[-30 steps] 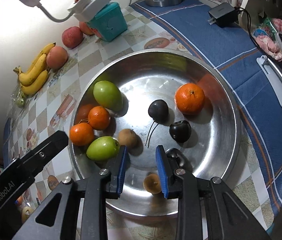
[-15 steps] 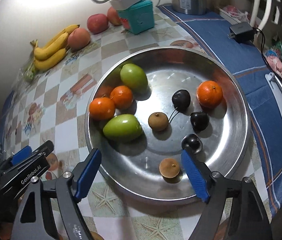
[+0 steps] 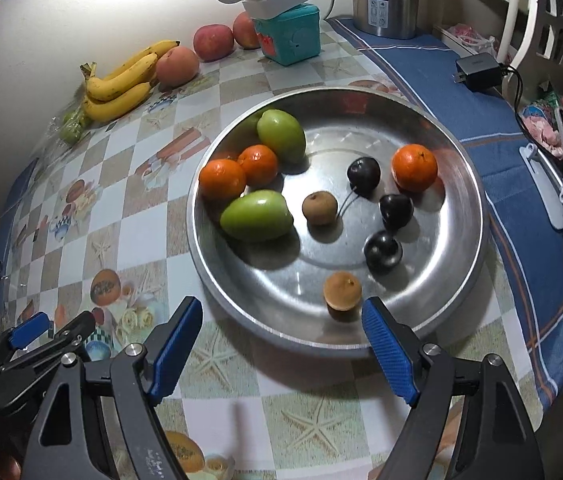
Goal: Organize fruits
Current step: 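Withdraw both open grippers from the pan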
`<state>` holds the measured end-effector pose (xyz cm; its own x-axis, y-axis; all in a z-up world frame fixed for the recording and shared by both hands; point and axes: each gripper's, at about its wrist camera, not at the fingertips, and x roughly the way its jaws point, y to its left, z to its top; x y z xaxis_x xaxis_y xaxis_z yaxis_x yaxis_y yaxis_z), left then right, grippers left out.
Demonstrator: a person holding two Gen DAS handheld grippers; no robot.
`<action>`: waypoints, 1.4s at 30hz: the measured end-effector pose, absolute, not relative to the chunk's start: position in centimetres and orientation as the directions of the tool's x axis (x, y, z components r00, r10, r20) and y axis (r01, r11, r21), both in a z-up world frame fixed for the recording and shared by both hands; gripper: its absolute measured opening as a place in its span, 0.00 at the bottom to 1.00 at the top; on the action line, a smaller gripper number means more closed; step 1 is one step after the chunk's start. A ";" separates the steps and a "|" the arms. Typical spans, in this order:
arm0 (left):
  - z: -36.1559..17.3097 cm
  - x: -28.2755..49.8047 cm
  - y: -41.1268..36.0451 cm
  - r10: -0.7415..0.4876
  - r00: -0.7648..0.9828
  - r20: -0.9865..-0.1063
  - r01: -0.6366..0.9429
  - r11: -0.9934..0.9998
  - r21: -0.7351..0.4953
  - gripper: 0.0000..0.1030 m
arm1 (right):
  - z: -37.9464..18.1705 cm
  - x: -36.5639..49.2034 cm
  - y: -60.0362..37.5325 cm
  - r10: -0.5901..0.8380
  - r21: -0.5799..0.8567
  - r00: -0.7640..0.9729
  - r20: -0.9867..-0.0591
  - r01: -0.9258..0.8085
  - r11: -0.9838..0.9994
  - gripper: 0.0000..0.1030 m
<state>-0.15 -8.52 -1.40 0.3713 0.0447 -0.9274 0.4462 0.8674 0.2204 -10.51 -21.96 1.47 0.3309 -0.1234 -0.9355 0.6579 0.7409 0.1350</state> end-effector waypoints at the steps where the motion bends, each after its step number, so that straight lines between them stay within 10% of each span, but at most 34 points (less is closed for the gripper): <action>1: -1.3 -0.4 -8.3 0.040 0.369 -0.928 0.447 0.868 0.215 0.66 | 1.5 -10.8 -21.8 -0.121 0.139 0.333 -0.935 0.658 0.740 0.80; 42: -0.2 -1.3 -6.1 -0.014 0.352 -0.936 0.429 0.891 0.148 0.66 | 1.6 -11.7 -20.7 -0.119 0.129 0.333 -0.935 0.635 0.762 0.80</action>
<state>-1.35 -6.15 -0.21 0.3523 -0.0136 -0.9358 0.4285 0.8913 0.1483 -11.68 -20.71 1.58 0.3330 -0.1191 -0.9354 0.6348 0.7618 0.1290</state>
